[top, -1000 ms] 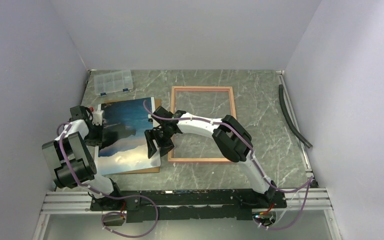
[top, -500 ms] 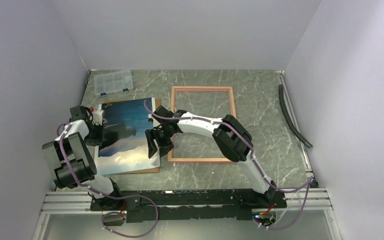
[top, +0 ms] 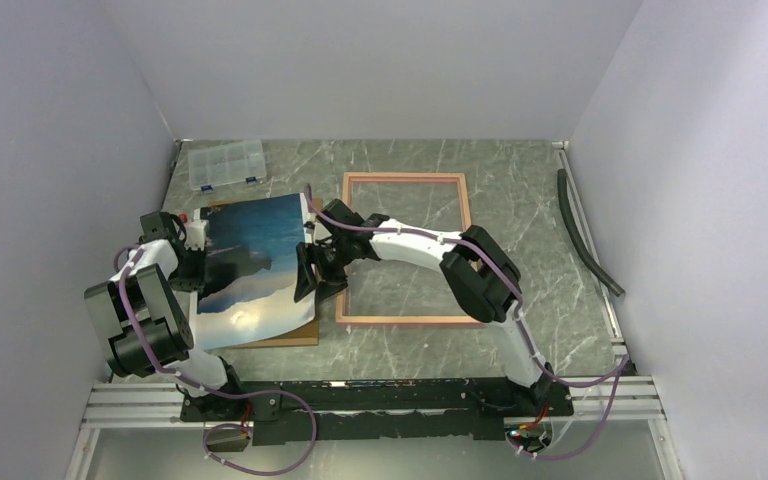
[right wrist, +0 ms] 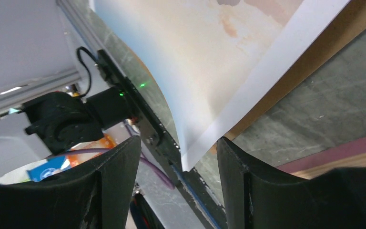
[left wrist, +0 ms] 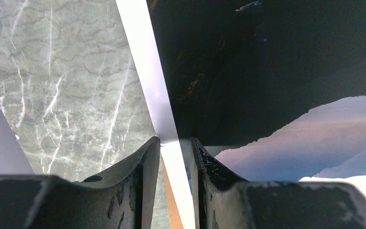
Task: Put the photo into the frame
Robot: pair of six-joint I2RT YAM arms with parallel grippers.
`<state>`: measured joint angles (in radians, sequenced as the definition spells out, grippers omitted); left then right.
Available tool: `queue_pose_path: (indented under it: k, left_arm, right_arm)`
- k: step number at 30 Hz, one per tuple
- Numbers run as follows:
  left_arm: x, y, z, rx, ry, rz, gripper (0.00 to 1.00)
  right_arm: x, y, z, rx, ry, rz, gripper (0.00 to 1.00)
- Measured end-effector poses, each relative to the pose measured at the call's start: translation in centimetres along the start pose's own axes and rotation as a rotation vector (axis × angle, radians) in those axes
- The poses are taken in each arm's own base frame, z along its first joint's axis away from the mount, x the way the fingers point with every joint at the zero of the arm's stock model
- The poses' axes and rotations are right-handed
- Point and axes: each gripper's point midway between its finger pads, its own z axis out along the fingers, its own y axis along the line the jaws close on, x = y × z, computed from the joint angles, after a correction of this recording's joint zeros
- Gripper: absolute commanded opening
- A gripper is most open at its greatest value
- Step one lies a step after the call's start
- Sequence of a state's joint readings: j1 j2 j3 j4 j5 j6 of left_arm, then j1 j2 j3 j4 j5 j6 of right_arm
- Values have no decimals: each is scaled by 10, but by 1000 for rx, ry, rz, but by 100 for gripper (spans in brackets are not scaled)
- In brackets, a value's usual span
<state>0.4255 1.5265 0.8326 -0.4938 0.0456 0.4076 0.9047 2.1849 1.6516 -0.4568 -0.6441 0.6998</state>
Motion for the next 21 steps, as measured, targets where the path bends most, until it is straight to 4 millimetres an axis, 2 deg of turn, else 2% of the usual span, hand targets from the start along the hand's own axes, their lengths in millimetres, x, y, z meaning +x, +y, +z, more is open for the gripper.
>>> queue_pose_path:
  k: [5,12,17,21]
  left_arm:
    - [0,0,0,1,0,2,34]
    - [0,0,-1,3,1,3,34]
    - [-1,-1,-1,7,2,2,34]
    - [1,-3,-2,21,8,1,34]
  right_arm:
    - [-7,9,-11,-102,-41,49,63]
    - [-12,2,-7,-173,-69,174,54]
    - [-22,12,-8,-226,-106,214,50]
    - [-25,14,-7,-261,-126,251,51]
